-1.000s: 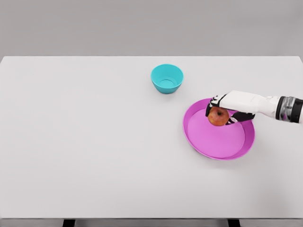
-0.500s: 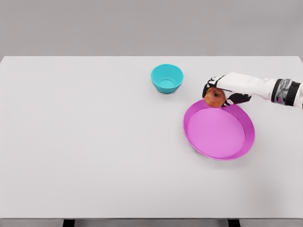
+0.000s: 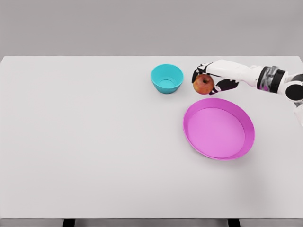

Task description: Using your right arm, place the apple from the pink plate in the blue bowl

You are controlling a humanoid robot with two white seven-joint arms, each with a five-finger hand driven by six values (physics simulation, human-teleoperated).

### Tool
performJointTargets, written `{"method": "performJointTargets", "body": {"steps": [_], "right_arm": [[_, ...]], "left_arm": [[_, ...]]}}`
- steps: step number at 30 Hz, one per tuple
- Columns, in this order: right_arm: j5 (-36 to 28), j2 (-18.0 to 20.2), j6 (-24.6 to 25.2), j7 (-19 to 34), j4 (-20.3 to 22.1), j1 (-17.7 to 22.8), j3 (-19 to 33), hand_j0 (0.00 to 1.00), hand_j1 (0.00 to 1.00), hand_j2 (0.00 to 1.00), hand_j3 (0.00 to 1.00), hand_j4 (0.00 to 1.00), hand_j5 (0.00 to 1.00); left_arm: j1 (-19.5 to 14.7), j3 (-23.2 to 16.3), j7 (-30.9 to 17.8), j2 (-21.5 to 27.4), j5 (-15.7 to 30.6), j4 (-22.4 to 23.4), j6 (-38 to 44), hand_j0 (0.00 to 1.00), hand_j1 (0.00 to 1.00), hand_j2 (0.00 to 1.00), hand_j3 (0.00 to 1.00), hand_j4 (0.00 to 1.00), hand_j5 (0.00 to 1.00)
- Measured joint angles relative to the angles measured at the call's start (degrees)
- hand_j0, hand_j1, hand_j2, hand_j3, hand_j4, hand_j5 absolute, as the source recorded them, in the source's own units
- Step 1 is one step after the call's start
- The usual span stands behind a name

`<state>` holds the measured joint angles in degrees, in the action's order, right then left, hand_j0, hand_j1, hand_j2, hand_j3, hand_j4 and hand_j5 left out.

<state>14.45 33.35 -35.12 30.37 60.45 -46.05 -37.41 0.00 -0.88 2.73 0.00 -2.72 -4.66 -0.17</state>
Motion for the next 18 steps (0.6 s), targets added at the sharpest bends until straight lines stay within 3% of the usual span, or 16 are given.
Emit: {"method": "performJointTargets", "body": {"steps": [7, 18], "right_arm": [[2.14, -4.76, -0.01, -0.02, -4.41, -2.46, -0.01, 0.39, 0.39, 0.39, 0.39, 0.39, 0.39], [5.49, -7.99, -0.02, -0.02, -5.51, -4.84, 0.03, 0.38, 0.38, 0.38, 0.38, 0.38, 0.38]], "left_arm": [[0.0, 0.0, 0.0, 0.0, 0.0, 0.0, 0.01, 1.0, 1.0, 1.0, 1.0, 1.0, 1.0], [0.0, 0.0, 0.0, 0.0, 0.0, 0.0, -0.01, 1.0, 1.0, 1.0, 1.0, 1.0, 1.0]]}}
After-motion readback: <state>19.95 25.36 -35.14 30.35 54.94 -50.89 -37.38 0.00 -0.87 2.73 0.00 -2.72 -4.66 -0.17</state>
